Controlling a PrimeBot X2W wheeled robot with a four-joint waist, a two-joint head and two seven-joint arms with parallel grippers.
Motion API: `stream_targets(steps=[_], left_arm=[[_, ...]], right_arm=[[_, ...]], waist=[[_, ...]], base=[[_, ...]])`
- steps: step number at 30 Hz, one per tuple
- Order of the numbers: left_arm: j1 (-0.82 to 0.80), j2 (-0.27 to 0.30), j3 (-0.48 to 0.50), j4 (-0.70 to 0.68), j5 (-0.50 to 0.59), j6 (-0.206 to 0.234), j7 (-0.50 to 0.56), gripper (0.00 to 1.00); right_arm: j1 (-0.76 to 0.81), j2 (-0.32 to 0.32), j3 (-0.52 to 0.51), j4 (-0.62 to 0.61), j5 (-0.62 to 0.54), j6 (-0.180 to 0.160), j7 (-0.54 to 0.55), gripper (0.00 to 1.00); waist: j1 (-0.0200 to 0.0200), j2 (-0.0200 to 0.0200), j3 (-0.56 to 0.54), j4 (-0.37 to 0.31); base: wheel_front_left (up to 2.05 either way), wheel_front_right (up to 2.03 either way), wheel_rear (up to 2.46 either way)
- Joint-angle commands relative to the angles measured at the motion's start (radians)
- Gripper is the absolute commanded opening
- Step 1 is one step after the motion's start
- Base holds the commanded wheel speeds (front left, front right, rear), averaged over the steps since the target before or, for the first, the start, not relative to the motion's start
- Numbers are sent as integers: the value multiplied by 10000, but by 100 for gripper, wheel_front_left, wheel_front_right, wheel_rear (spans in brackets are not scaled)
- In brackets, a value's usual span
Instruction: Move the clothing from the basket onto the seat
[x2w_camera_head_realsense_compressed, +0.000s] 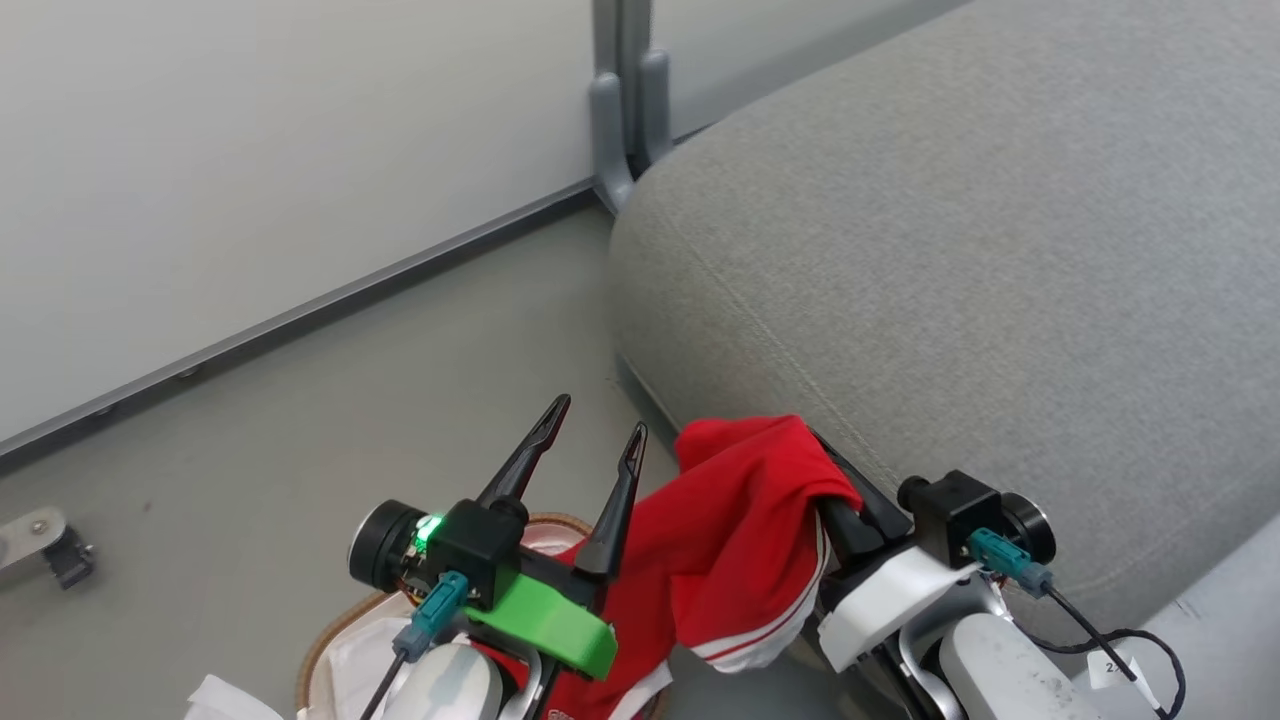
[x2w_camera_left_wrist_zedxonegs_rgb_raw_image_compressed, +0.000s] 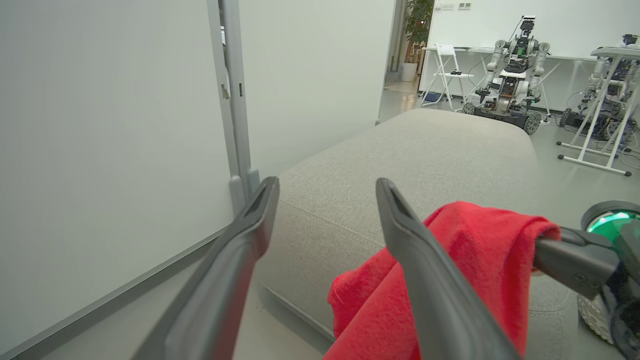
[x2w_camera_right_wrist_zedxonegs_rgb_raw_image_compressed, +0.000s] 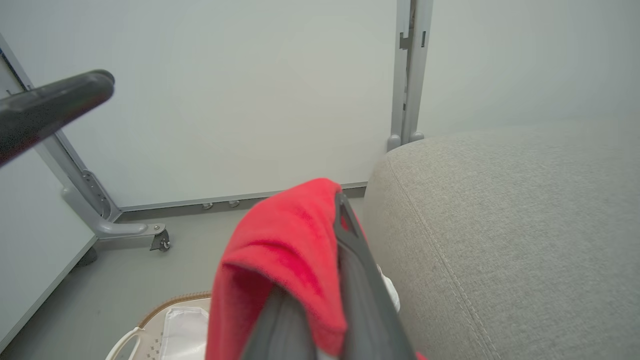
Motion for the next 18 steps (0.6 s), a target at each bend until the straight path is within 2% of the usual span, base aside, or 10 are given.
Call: stream_targets(steps=[1,11,18], left_arm=[[-257,47,3,43,82,-37,-9,100],[-838,55,-323,283,203,-71,-9,100],[-992,67,-193,414,528,-76,-9,100]], right_arm=[[28,10,-119,-108,52,-12,-27,0],[-516,-19,-1333,-502,-187,-12,-27,0],[-2495,-721,-1410,-359,-276,-14,-27,0]], waist=[[0,-1,653,-1543],[0,-1,1351,-1697],[0,-1,2034,-1693]], base=[[0,0,0],[0,0,0],[0,0,0]])
